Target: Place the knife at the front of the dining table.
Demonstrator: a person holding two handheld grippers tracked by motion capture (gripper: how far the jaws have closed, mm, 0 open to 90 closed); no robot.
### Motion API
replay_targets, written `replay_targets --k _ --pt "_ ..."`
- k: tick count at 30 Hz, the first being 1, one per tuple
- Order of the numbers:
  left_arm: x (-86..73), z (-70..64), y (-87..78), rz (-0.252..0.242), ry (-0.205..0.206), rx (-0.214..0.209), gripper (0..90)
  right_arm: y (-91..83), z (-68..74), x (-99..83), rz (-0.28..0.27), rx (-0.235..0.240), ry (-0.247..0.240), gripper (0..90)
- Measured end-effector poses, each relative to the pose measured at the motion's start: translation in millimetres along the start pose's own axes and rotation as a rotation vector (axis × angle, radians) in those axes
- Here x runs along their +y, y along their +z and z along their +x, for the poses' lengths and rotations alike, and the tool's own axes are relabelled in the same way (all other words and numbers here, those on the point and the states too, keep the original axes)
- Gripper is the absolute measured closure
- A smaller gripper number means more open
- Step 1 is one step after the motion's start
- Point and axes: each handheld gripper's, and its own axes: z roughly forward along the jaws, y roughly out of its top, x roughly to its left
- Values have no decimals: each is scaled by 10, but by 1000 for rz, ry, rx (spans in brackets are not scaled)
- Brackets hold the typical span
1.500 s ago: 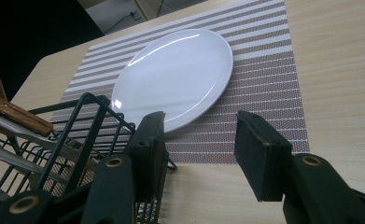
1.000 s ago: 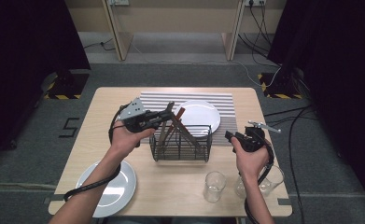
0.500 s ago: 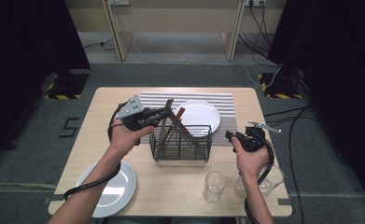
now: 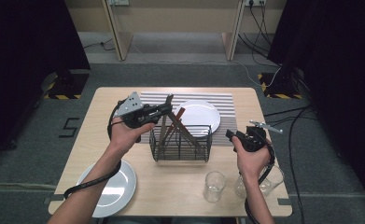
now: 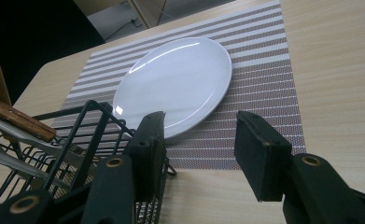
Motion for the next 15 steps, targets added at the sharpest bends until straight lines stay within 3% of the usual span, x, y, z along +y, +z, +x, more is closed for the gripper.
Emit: replay_targets --k 15 --pt "80 30 -27 -37 -2 12 832 -3 1 -1 -4 -1 -2 529"
